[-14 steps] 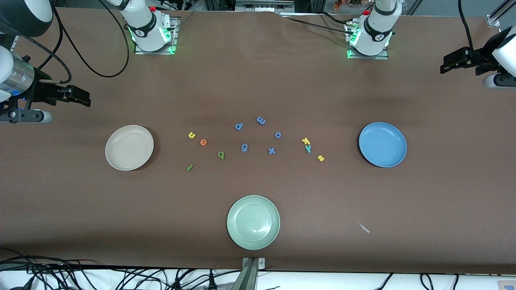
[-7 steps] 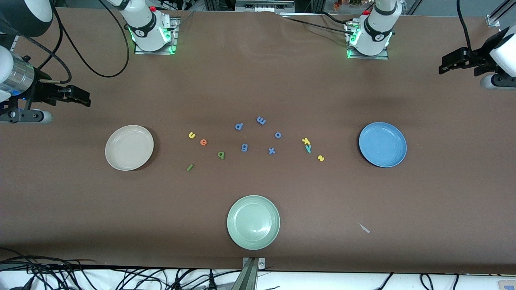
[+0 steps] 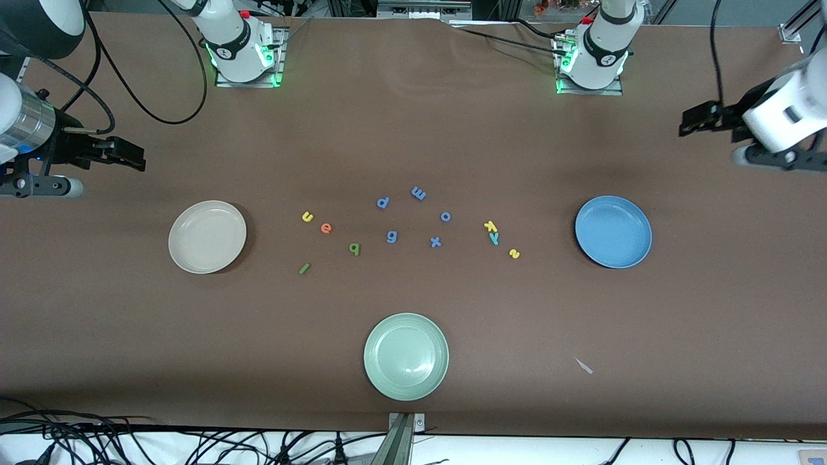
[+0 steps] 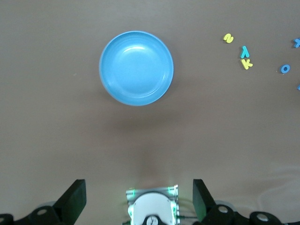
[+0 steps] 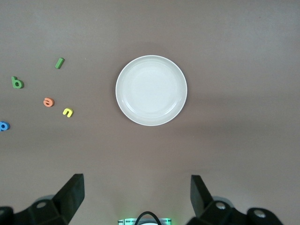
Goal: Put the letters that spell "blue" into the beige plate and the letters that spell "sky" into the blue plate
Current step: 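Reach the left gripper to yellow z while the right gripper reaches green l, then carry the z to the blue plate while the right gripper carries l to white plate, then release both letters and move both grippers back over the letters, then grasp yellow y with the left gripper while the right gripper grasps yellow u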
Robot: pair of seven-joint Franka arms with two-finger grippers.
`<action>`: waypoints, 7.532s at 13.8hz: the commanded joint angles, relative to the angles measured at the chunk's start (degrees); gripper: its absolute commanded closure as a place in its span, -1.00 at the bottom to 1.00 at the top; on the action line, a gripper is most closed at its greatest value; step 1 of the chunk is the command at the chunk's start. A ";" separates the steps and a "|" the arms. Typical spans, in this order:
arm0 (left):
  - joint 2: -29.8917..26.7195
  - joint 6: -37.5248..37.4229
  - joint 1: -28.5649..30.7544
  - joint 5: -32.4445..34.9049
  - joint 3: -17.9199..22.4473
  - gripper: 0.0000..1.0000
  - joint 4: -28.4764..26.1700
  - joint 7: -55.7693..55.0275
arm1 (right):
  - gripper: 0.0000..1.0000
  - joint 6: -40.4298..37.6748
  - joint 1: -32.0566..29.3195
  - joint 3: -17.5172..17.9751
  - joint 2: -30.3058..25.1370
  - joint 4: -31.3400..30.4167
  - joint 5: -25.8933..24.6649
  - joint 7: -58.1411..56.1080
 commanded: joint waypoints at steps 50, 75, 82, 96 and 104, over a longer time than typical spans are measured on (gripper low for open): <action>34.21 59.07 -29.43 -5.73 8.70 0.67 -8.87 -14.46 | 1.00 40.47 13.63 -1.82 17.72 -21.13 9.12 30.09; 22.66 58.18 -20.79 -5.81 -3.16 -0.67 -21.90 -12.33 | -1.00 49.35 16.18 0.09 21.56 -23.98 10.35 43.13; 30.95 66.54 -26.96 -5.90 -0.53 -0.45 -16.44 -17.71 | -1.00 56.30 16.18 3.70 19.46 -32.50 12.37 47.11; 32.97 67.15 -27.05 -5.81 0.00 0.20 -15.56 -17.54 | 0.98 62.72 16.18 4.58 19.19 -36.55 12.37 47.55; 30.44 66.28 -26.35 -4.94 0.53 0.82 -15.56 -17.01 | 1.00 47.54 16.10 0.12 15.42 -31.63 12.29 37.04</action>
